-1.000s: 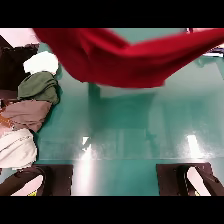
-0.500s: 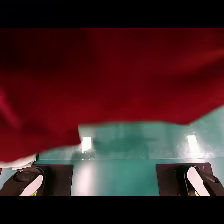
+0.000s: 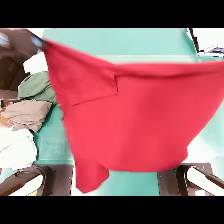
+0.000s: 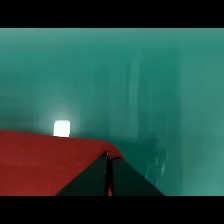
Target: Fold the shirts.
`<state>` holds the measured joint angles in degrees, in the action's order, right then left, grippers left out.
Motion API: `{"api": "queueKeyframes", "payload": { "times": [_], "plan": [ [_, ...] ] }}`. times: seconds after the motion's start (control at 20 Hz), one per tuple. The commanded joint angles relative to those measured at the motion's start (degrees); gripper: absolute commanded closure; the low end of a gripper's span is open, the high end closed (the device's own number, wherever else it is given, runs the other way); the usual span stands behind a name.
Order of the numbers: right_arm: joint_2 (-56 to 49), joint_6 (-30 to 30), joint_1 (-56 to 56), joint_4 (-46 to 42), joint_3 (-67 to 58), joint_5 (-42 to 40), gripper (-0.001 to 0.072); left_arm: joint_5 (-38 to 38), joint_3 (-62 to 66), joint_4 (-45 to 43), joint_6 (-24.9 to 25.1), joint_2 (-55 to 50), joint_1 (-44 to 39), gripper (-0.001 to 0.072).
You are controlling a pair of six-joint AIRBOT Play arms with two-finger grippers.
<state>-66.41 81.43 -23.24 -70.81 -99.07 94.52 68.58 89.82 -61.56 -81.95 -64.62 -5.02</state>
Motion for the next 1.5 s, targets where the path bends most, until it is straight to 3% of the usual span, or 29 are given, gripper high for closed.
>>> {"api": "queueKeyframes", "payload": {
  "times": [0.0,0.2,0.4,0.6,0.8,1.0,1.15,1.45],
  "plan": [
    [-10.32,0.22,4.72,-5.51,7.80,-0.28,0.0704,-3.43,-4.83,0.24,2.27,-12.41,0.00,0.0683],
    [-20.24,1.25,8.24,-5.20,10.49,-15.32,0.0704,-20.81,-4.59,0.24,4.42,-21.70,0.00,0.0683],
    [-24.24,4.37,10.93,-5.22,10.49,-31.04,0.0704,-36.59,-4.35,0.20,4.44,-24.15,0.00,0.0683],
    [-24.33,4.68,12.15,-5.18,10.49,-41.88,0.0704,-43.56,-4.35,-0.24,6.93,-25.14,0.07,0.0683],
    [-24.33,4.68,12.92,-5.22,10.51,-39.26,0.0704,-38.03,-4.35,-5.27,12.17,-25.62,0.07,0.0683],
    [-24.28,4.57,14.88,-5.38,12.11,-29.35,0.0704,-25.24,-4.37,-17.03,12.15,-25.62,0.07,0.0683],
    [-24.22,4.59,16.41,-5.25,17.25,-27.15,0.0704,-17.49,-4.42,-22.56,12.55,-26.18,0.04,0.0683],
    [-24.17,4.59,20.57,-5.20,21.97,-25.62,0.0702,-8.00,-4.42,-23.74,12.48,-29.14,0.04,0.0683]
  ]
}}
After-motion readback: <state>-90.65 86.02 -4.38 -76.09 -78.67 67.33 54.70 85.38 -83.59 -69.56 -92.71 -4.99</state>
